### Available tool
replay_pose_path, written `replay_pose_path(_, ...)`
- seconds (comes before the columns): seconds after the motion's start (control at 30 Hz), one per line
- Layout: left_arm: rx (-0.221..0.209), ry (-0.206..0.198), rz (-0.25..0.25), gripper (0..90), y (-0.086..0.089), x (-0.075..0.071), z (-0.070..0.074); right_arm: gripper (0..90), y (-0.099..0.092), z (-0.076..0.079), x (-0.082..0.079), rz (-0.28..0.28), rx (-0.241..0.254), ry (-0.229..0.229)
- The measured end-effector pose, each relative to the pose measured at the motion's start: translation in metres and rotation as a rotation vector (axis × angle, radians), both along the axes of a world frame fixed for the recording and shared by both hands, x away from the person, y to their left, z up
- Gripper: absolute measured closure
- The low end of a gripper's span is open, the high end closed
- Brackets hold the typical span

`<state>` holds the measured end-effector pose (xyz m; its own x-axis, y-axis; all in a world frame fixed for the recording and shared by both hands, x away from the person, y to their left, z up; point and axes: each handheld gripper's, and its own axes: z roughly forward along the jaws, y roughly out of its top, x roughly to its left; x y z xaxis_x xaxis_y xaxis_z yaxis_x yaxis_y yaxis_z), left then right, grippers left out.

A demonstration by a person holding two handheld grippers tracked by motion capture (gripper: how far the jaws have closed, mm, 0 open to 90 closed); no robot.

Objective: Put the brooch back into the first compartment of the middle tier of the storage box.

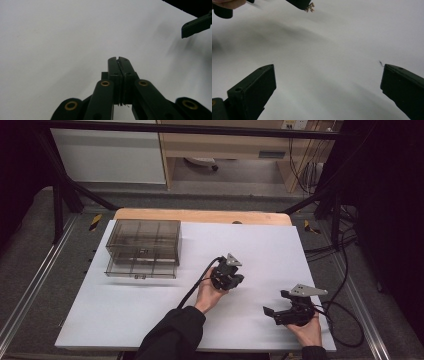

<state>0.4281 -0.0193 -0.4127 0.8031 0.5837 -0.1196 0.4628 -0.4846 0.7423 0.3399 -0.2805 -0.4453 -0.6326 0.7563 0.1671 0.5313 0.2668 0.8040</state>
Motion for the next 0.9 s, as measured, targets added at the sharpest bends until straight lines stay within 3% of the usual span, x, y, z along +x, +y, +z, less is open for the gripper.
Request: replay_pose_path(0.9, 0.011, -0.032, 0.119, 89.0, 0.087, -0.021, 0.009, 0.7, 0.000, 0.000, 0.000, -0.001, -0.005, 0.000)
